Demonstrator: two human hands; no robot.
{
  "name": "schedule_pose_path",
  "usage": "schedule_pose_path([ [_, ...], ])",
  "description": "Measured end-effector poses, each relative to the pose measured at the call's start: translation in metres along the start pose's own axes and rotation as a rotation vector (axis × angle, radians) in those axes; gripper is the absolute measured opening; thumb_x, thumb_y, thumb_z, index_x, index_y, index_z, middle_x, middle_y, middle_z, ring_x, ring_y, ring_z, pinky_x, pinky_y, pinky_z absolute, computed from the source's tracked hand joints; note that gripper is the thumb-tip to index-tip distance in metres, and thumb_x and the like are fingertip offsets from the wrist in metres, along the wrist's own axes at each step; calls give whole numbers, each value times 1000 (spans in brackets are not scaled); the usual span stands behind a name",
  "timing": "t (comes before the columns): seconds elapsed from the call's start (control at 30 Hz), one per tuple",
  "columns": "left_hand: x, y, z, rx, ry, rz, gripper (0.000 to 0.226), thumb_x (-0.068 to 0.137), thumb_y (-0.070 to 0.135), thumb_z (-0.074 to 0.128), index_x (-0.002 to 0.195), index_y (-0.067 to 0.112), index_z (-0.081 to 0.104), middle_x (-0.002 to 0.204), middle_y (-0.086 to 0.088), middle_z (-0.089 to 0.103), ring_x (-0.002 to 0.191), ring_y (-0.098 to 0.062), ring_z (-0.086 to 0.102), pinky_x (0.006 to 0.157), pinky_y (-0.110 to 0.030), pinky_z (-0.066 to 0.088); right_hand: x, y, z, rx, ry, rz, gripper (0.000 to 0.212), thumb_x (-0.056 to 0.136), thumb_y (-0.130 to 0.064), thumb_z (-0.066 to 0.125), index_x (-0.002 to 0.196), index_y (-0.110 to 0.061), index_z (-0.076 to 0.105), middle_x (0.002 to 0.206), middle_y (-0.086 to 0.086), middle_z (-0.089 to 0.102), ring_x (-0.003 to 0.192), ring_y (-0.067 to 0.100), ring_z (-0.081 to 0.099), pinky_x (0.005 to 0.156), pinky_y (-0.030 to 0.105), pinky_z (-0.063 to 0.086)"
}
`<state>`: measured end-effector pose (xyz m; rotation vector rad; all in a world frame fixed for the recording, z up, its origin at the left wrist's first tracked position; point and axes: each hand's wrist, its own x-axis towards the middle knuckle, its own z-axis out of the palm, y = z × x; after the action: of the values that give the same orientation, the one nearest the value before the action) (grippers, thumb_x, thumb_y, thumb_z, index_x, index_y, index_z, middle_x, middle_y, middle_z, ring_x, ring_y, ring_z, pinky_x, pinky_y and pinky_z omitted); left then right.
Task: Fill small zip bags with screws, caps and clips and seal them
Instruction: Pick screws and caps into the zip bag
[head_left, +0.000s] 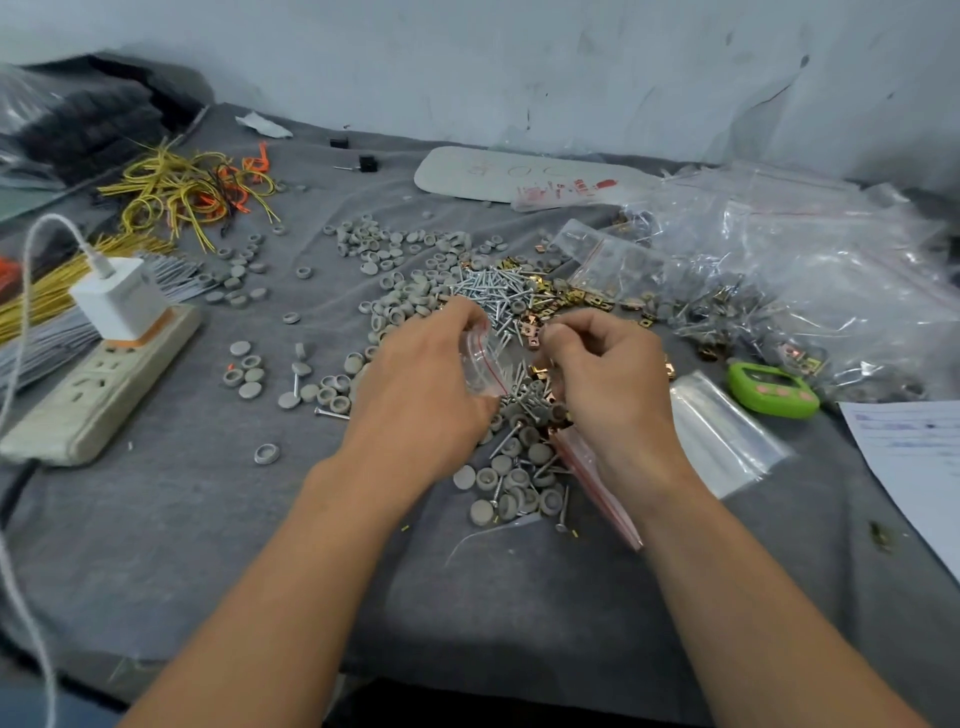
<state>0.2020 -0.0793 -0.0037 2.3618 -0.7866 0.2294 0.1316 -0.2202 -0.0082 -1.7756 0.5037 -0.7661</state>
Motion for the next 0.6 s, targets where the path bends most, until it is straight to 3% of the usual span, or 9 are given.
schedule_pose_path([
  [0.17,0,4,3,19,-30,38,46,81,31,76,113,41,45,102,9,58,92,-16,52,71,-32,38,-6,-2,-1,-159,-200,-124,5,81,-32,76,81,-32,81,65,-11,73,53,3,59,50,24,46],
  [0.27,0,5,2,1,-67,58,44,81,25,72,115,40,47,105,8,59,97,-18,52,75,-33,42,-5,-3,-3,-225,-268,-179,12,76,-28,81,86,-32,84,69,-16,74,59,-1,65,55,18,48],
  [0.4,-3,9,-1,-46,-70,100,41,79,23,68,114,39,52,102,8,64,92,-15,54,74,-31,40,-7,-8,2,-135,-285,-207,17,78,-16,80,92,-26,84,79,-15,78,75,4,74,71,35,62],
  [0.53,-4,10,-3,-100,-75,105,40,78,20,66,111,39,53,96,8,66,88,-16,59,71,-34,47,-5,-10,5,-186,-412,-232,19,86,-9,72,92,-23,84,79,-17,77,73,-3,70,66,17,52],
  [0.6,-4,10,-4,-112,-68,71,41,79,20,69,110,41,51,97,8,67,88,-17,61,71,-36,49,-6,-13,5,-147,-403,-237,24,87,-6,68,93,-23,84,81,-14,78,76,1,72,69,21,56],
])
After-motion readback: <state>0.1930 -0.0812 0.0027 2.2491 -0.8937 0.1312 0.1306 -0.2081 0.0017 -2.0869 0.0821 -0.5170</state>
